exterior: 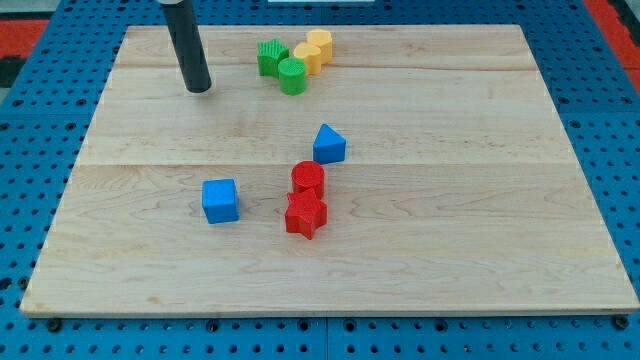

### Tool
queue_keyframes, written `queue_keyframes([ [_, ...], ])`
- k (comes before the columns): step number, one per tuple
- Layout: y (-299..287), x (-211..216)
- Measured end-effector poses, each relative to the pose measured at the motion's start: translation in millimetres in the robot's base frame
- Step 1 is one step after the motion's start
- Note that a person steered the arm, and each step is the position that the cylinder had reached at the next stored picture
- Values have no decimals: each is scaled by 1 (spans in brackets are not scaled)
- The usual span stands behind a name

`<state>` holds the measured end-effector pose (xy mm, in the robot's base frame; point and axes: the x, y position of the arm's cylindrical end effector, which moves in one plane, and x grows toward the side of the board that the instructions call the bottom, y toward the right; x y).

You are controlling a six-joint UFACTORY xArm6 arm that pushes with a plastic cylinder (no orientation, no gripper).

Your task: Place the blue triangle left to the red circle

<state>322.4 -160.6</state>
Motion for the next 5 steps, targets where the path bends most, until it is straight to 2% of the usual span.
queue_keyframes([
  [1,0,24],
  [2,60,39],
  [3,146,40],
  [4,156,73],
  [5,156,58],
])
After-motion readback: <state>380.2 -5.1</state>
